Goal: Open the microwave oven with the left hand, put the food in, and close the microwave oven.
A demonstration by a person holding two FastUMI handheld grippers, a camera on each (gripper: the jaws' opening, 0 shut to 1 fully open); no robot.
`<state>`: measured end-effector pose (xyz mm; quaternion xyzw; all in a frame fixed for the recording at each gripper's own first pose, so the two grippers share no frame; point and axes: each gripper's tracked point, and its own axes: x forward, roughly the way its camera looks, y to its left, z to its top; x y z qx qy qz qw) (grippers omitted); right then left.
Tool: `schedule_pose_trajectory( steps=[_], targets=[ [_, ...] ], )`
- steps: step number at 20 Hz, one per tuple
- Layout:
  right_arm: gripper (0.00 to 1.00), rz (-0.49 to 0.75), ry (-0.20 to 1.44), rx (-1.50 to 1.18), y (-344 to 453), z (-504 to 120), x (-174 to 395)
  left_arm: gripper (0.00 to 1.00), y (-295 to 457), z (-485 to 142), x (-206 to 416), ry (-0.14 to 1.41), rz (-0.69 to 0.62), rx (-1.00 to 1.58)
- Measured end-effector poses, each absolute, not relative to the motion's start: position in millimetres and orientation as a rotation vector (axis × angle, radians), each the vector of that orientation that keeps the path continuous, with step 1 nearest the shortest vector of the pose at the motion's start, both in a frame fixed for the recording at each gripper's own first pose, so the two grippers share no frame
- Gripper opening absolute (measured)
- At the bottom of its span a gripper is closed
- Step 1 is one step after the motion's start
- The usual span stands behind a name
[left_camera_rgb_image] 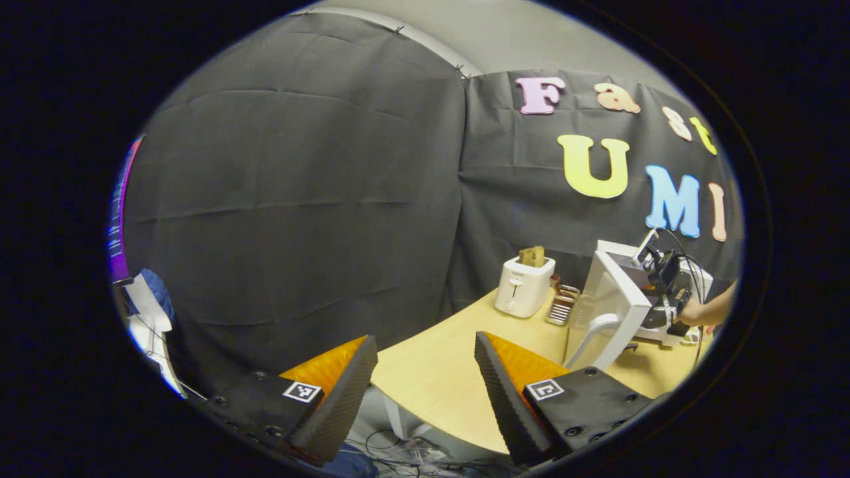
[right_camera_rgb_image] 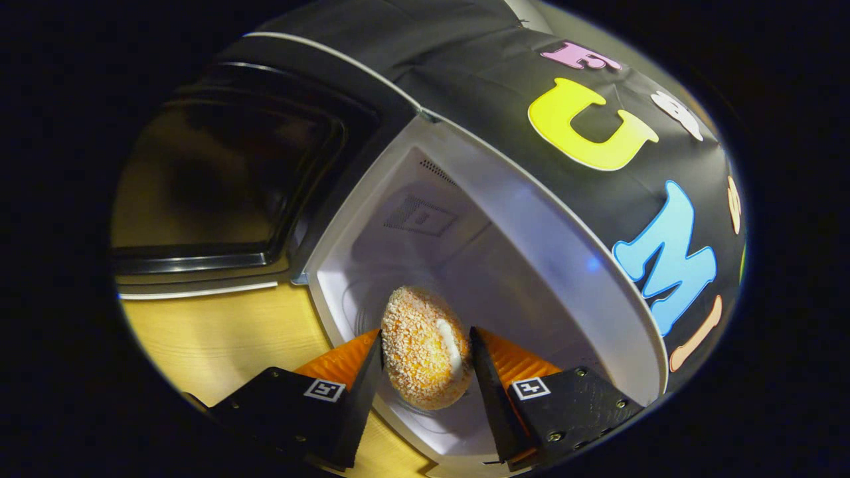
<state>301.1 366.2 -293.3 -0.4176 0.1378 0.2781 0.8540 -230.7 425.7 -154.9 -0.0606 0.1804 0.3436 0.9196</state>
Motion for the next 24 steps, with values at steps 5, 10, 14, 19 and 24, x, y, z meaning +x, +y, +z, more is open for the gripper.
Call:
schedule_pose_trajectory(
  steps=[5,10,14,19,24],
  targets=[
    [0.79,0.541,0.299,-0.924,359.1,-306.5,312.2,0.94,435.5,-154.5,-242.2,0.380,0.742,-0.110],
    [0.97,0.523,0.243,-0.878,361.3,-282.2,296.9,0.96,436.6,-158.8,-226.1,0.371,0.702,-0.113],
    [0.97,0.509,0.226,-0.746,350.1,-250.8,258.4,0.96,426.3,-169.5,-188.1,0.360,0.600,-0.102],
    [0.97,0.484,0.179,-0.602,320.8,-188.3,207.1,0.95,405.6,-183.7,-138.6,0.312,0.444,-0.133],
    [0.97,0.401,0.159,-0.446,277.5,-133.4,167.3,0.95,389.6,-213.2,-99.8,0.331,0.340,-0.130]
  ],
)
